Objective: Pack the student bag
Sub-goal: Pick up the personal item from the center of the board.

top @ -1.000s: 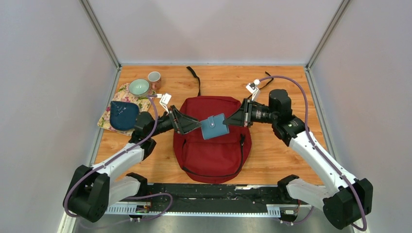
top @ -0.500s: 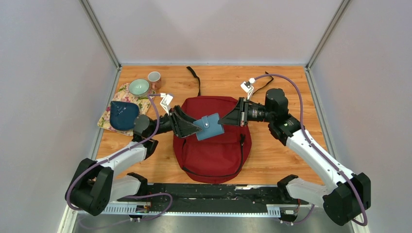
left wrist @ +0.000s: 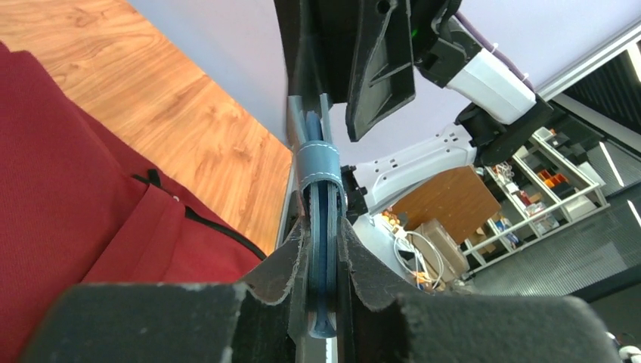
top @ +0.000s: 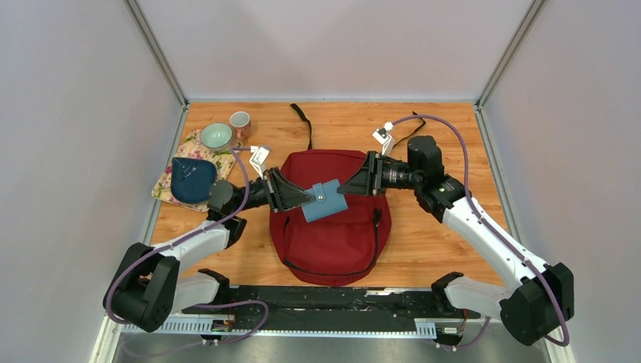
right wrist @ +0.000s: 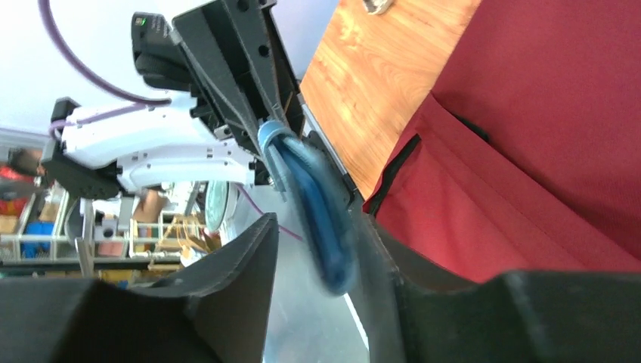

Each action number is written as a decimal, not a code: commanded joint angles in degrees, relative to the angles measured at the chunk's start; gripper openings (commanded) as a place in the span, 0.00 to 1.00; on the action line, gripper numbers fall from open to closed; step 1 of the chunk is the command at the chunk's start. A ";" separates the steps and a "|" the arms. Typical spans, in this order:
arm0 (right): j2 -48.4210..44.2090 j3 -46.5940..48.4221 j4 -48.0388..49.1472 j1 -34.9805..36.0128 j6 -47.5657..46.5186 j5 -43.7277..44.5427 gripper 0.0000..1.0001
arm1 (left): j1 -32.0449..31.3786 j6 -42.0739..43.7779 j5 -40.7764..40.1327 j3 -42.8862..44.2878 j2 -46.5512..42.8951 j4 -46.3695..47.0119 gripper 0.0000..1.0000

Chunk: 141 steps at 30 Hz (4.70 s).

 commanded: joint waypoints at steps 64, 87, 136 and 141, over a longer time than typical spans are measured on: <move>10.07 -12.72 41.85 18.68 24.83 25.48 0.00 | -1.70 -2.11 -26.81 -13.06 -25.31 -18.03 0.29; -4.26 -10.52 18.29 18.59 7.60 24.70 0.00 | -1.61 21.37 -15.84 4.36 -22.34 -46.81 0.80; -0.39 -14.91 24.97 17.80 13.84 24.78 0.44 | -1.70 0.80 -12.05 -9.36 -17.05 -11.37 0.00; -0.56 -15.26 27.08 17.80 14.54 24.25 0.02 | -1.61 1.06 -11.61 -9.54 -16.09 -13.47 0.00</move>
